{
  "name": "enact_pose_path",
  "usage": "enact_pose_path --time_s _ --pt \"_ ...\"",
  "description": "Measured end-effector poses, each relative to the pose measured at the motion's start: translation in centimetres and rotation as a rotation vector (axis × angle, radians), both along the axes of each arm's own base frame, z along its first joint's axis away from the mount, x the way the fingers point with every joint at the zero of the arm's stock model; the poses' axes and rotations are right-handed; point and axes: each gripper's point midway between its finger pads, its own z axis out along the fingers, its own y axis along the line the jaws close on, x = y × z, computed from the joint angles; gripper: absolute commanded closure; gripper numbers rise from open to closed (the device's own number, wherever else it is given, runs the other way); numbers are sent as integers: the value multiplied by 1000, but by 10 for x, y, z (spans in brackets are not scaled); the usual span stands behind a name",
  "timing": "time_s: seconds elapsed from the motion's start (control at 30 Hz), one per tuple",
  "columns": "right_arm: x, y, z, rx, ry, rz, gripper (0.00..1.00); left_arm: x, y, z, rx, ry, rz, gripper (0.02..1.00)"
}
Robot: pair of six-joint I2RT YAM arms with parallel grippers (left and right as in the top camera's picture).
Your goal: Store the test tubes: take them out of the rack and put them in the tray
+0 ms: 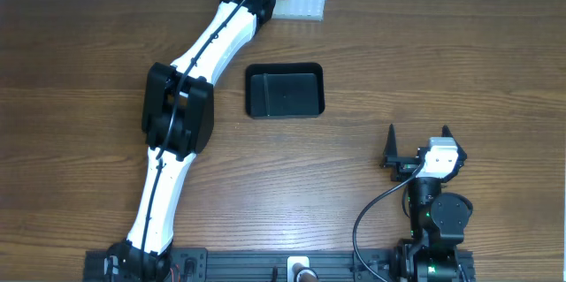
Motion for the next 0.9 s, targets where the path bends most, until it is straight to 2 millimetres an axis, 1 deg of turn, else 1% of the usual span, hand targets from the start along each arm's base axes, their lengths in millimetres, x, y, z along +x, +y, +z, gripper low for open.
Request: enact_pose_path --time_s 0.13,0.17,0.2,0.3,0.4,0.43,0.5,0.67,0.73,0.9 --pt "0 0 0 0 0 0 7 0 0 0 3 -1 -2 461" --pt "0 0 0 0 0 0 7 0 0 0 3 -1 -2 496" --pt "0 0 0 0 0 0 9 0 0 0 3 -1 -2 553" --pt "0 0 0 0 0 0 9 0 0 1 9 -3 -5 665" --pt "0 0 0 -1 0 0 7 0 1 1 12 -4 -3 702" --pt "0 0 0 0 0 0 7 1 1 1 12 -4 -1 724" --pt "0 0 0 0 0 0 9 1 1 1 12 -5 -1 801" --pt "0 0 0 -1 0 0 7 1 0 2 11 -12 -3 897" --pt "0 0 0 -1 0 0 9 2 0 4 10 -16 -4 917" --pt "0 0 0 0 0 0 7 1 0 3 11 -13 -3 930"
